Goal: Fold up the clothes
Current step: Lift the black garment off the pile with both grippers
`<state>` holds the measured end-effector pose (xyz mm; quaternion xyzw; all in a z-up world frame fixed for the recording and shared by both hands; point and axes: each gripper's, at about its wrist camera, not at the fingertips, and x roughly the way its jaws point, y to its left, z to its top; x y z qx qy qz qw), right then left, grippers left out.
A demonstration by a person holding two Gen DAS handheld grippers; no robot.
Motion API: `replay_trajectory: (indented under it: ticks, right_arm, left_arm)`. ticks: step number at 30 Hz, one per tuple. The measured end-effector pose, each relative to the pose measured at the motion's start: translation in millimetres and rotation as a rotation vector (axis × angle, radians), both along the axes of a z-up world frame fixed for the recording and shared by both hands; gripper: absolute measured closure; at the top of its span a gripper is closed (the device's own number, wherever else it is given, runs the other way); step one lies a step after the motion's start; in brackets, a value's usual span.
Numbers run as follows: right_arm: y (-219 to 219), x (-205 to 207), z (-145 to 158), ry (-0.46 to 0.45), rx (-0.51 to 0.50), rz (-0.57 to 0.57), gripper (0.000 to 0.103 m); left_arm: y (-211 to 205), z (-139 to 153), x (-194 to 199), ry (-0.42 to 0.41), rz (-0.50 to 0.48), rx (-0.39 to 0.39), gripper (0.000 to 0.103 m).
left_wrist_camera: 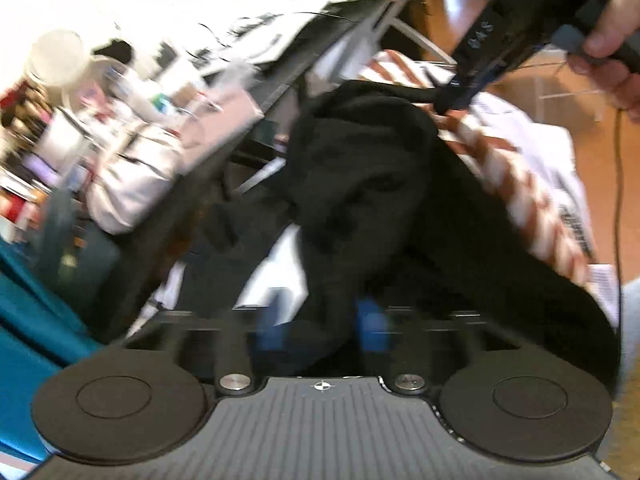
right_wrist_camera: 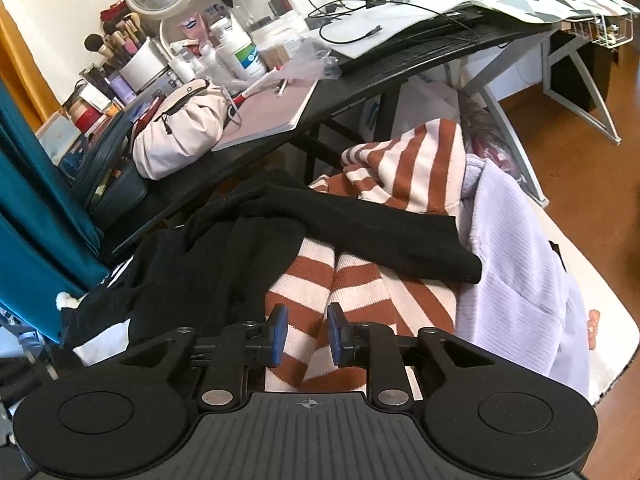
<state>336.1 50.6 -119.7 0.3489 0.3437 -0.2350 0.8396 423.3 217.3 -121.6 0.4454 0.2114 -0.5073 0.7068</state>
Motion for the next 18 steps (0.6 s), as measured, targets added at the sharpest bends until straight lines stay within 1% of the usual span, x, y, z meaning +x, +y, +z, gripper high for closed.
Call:
replay_trajectory:
  ticks: [1,4,5,6,7,8,9,11,12,15,17,18]
  right_arm:
    - [0,1,-1,0.002,0.002,0.001,0.082]
    - [-1,2,0,0.002,0.003,0.01,0.082]
    - [-1,3,0,0.001,0.003,0.011,0.082]
    - [-1,3,0,0.001,0.003,0.011,0.082]
    - [-2,3,1,0.001,0.005,0.011,0.082]
    - [-3,2,1,0.0,0.007,0.01,0.081]
    - [-4,2,1,0.0,0.007,0.011,0.081]
    - [-8,2,3,-0.002,-0.001,0.011,0.079]
    - [-9,3,3,0.0,-0.007,0.01,0.076]
    - [-13,7,2,0.019,-0.019,0.005,0.074]
    - [-14,11,2,0.035,-0.032,0.002,0.072]
    - [-13,14,3,0.043,-0.05,0.003,0.068]
  left_arm:
    - [-2,-1,0,-0.027,-0.004,0.0,0.029]
    - [-10,-9,3,-0.011,0.001,0.021,0.03]
    - [-12,-12,4,-0.003,0.003,0.028,0.043]
    - [-13,-11,7,0.04,0.022,0.023,0.06]
    - [-13,-9,11,0.091,0.045,0.015,0.085]
    - [-14,-7,14,0.143,0.068,0.007,0.089]
    - [-11,-1,14,0.158,0.09,-0.021,0.091]
    - [1,19,10,0.163,0.142,-0.101,0.092]
    - [8,31,9,0.183,0.182,-0.153,0.092]
    - [34,66,15,0.244,0.338,-0.326,0.092]
    - [53,86,17,0.208,0.454,-0.458,0.095]
    - [62,97,16,0.171,0.511,-0.528,0.095]
